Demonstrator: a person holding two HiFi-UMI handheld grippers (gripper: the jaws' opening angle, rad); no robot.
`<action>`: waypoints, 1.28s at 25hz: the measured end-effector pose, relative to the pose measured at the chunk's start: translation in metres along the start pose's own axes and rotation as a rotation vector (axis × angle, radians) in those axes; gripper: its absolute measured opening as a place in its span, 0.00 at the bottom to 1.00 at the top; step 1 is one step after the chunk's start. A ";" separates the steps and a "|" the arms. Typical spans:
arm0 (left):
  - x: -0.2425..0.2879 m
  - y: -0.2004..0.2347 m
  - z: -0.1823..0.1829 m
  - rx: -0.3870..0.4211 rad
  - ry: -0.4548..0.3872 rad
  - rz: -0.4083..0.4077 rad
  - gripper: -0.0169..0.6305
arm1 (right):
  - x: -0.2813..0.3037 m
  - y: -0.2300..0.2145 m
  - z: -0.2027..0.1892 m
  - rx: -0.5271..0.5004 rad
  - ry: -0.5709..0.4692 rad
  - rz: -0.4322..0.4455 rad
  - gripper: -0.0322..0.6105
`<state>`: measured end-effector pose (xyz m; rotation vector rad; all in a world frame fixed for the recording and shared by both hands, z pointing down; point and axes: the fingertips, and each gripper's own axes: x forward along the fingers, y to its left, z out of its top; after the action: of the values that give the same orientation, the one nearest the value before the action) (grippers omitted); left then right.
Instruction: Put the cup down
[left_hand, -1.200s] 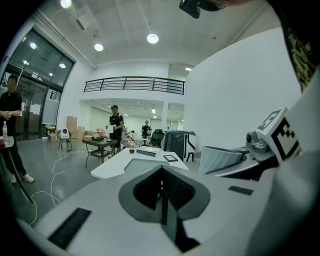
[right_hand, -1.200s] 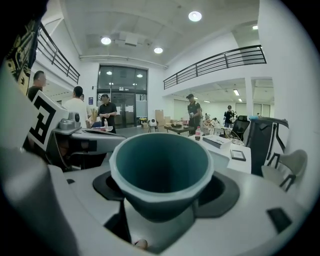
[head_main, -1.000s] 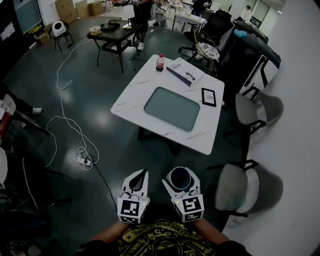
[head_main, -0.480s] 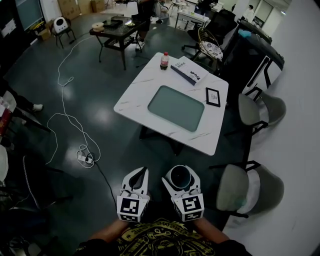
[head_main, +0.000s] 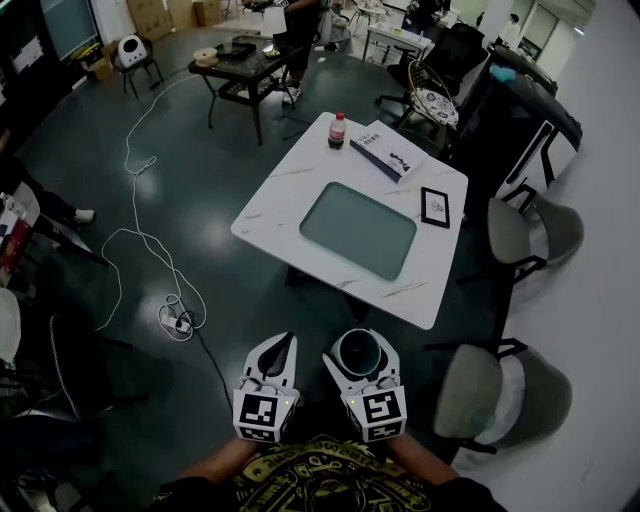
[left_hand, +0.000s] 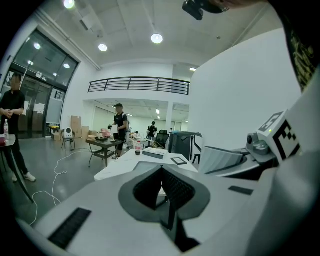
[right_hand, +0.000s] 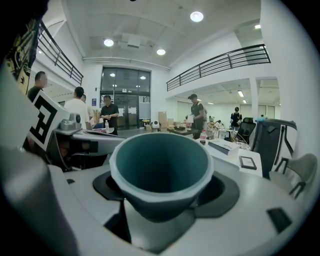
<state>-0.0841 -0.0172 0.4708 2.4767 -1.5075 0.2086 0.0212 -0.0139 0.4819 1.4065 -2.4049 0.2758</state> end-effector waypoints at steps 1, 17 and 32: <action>0.006 0.000 0.002 -0.002 0.001 -0.001 0.04 | 0.003 -0.005 0.001 0.000 0.000 0.004 0.63; 0.102 0.004 0.034 0.005 0.010 0.026 0.04 | 0.064 -0.083 0.022 0.004 -0.005 0.054 0.63; 0.176 -0.003 0.054 0.008 0.011 0.078 0.04 | 0.104 -0.142 0.034 -0.010 -0.016 0.123 0.63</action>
<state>-0.0005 -0.1808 0.4613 2.4207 -1.6036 0.2419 0.0911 -0.1782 0.4893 1.2635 -2.5063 0.2825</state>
